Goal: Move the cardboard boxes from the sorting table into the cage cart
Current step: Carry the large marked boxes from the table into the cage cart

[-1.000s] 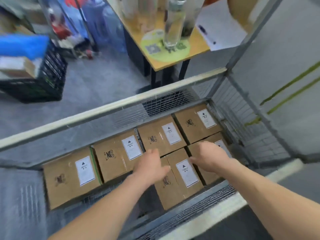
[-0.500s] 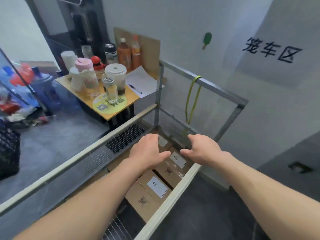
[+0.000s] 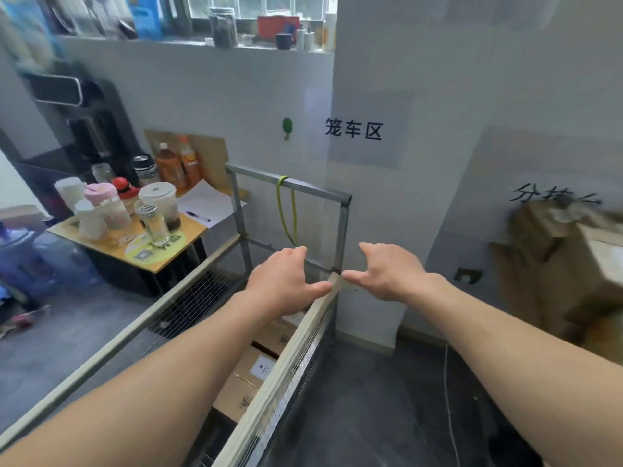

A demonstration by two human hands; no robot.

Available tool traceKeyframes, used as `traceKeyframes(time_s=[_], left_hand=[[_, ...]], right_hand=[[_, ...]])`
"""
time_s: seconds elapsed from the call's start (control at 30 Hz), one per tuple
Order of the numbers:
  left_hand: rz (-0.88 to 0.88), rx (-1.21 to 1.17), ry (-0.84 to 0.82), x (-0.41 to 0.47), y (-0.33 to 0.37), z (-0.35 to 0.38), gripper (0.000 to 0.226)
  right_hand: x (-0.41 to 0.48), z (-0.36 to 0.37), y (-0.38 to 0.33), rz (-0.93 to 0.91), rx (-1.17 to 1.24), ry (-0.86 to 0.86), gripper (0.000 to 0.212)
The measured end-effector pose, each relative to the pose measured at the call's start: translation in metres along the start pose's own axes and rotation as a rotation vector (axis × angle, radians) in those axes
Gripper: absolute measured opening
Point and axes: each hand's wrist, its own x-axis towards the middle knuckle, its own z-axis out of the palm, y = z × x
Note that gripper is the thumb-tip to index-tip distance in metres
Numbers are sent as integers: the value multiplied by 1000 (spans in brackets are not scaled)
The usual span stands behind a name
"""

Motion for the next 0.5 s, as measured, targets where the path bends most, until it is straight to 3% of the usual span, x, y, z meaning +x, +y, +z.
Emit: traceKeyframes(time_s=[0.5], left_hand=[[380, 42, -42, -91, 120, -24, 85]], right_hand=[[-209, -45, 45, 376, -7, 151, 79]])
